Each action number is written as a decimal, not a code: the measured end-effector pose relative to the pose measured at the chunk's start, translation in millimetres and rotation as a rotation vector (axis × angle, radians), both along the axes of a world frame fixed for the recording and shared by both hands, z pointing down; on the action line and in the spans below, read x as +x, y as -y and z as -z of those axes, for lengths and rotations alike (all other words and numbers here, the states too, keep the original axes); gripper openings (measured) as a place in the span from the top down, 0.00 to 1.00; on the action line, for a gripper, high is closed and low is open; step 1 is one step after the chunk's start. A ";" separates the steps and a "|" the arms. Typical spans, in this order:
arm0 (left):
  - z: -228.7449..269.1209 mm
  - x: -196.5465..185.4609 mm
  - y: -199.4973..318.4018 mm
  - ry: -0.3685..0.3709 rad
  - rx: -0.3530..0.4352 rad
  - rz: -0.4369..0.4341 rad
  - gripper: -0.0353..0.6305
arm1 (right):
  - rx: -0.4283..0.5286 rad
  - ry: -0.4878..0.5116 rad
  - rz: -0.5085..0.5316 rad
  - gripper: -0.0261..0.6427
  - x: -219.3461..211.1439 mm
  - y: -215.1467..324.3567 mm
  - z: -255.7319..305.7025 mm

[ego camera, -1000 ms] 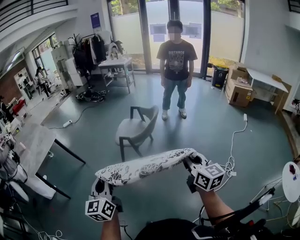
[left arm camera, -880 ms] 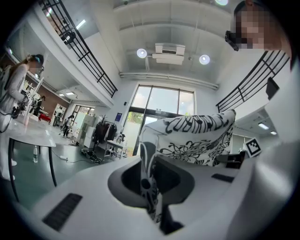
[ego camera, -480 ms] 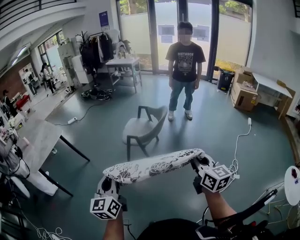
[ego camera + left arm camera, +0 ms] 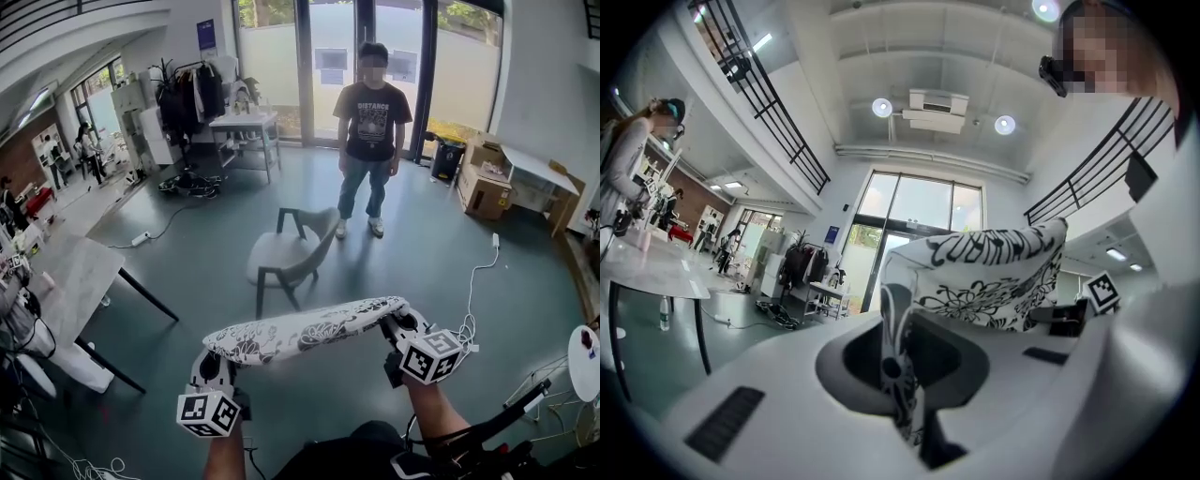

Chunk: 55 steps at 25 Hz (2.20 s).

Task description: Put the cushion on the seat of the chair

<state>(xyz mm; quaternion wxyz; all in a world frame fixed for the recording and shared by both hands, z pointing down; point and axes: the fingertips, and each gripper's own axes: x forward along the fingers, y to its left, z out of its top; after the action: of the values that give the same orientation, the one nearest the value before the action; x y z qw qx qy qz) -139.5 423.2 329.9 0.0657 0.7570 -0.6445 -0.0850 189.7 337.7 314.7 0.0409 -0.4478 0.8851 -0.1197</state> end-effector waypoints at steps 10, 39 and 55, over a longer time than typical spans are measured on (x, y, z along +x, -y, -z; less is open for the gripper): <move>-2.5 -8.0 7.1 -0.007 0.002 -0.005 0.92 | 0.006 -0.003 0.006 0.92 -9.0 8.2 2.3; 5.4 24.7 234.7 0.050 -0.064 0.021 0.92 | -0.037 0.055 0.048 0.92 20.9 247.2 -7.8; -8.7 43.7 310.3 0.063 -0.126 0.039 0.92 | -0.066 0.056 0.078 0.92 38.4 329.4 -25.0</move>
<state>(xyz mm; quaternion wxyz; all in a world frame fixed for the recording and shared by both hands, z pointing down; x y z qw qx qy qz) -95.8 113.0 338.6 0.0913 0.7409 -0.6650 -0.0214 228.1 8.3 339.7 0.0463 -0.4108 0.8959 -0.1628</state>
